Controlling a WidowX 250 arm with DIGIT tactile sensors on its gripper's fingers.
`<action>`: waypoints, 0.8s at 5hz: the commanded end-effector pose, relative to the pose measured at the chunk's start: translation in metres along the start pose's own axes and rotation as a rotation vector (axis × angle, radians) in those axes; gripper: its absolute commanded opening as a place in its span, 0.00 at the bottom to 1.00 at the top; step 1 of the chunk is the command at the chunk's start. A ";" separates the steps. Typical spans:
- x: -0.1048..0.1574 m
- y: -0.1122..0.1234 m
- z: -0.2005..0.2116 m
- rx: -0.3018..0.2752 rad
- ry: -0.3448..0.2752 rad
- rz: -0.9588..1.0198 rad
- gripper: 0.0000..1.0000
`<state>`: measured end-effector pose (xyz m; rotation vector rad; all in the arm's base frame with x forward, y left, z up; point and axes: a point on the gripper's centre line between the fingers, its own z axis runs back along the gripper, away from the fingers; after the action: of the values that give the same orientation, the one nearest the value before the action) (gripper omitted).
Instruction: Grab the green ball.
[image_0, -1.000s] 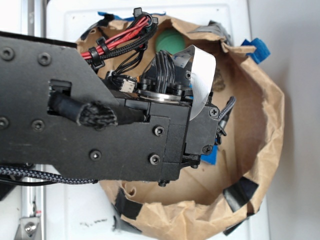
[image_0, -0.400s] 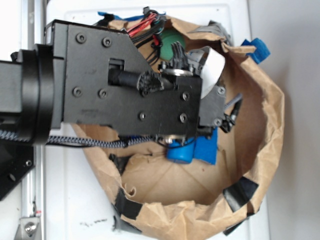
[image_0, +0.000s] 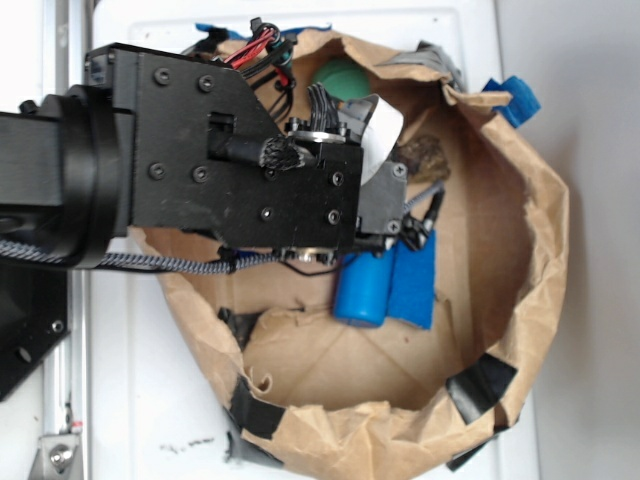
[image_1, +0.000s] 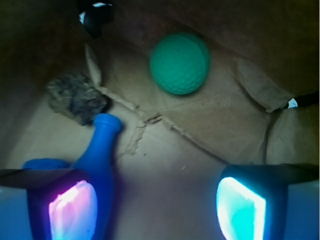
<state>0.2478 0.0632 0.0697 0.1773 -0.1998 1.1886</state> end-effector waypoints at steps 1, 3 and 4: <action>0.034 0.011 0.004 -0.035 -0.011 0.102 1.00; 0.042 0.022 0.008 -0.053 -0.050 0.145 1.00; 0.045 0.022 0.007 -0.080 -0.106 0.162 1.00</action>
<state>0.2479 0.1011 0.0749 0.1783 -0.3065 1.2983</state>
